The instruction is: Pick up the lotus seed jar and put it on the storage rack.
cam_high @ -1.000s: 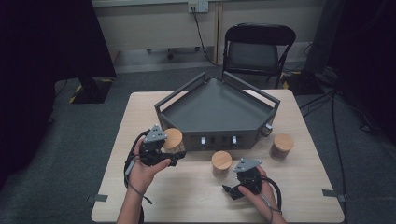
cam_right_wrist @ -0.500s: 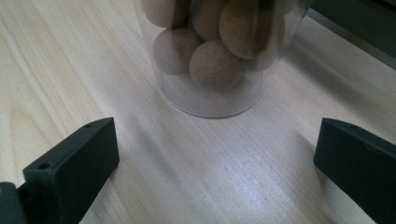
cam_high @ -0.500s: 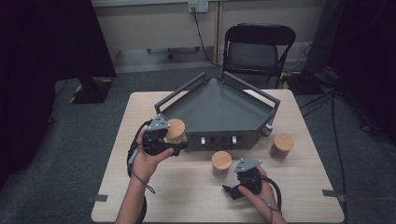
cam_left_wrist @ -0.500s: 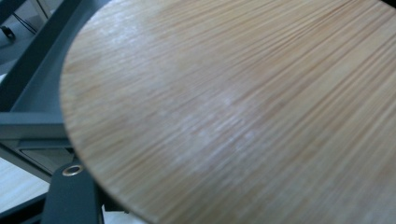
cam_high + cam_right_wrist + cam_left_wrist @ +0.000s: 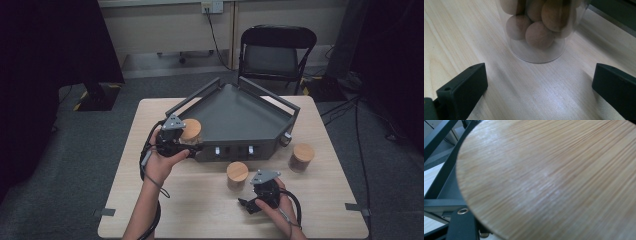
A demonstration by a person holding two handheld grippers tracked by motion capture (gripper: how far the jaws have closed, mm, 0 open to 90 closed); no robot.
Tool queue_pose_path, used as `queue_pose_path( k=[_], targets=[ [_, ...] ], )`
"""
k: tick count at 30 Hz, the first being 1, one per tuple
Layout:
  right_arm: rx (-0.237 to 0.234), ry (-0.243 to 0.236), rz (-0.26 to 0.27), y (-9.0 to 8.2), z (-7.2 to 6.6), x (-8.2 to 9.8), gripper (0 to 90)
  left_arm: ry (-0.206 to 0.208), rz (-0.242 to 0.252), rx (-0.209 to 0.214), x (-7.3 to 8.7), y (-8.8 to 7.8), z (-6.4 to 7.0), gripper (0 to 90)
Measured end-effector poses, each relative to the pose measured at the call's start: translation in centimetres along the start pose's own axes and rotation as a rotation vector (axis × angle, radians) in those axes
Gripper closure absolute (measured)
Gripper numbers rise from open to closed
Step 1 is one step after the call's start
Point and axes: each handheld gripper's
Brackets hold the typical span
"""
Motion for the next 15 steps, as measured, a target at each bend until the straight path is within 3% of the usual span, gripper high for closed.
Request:
queue_pose_path(
  k=[15],
  targets=[
    [0.000,0.001,-0.001,0.0,0.0,0.0,0.0,-0.009,-0.005,-0.022,-1.8,1.4,-0.3,25.9]
  ],
)
Point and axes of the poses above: each handheld gripper's, and its own axes: y roughly forward along the jaws, x roughly out of its underside, z roughly to its right, and after that the axes turned 8 degrees about -y, right-handed
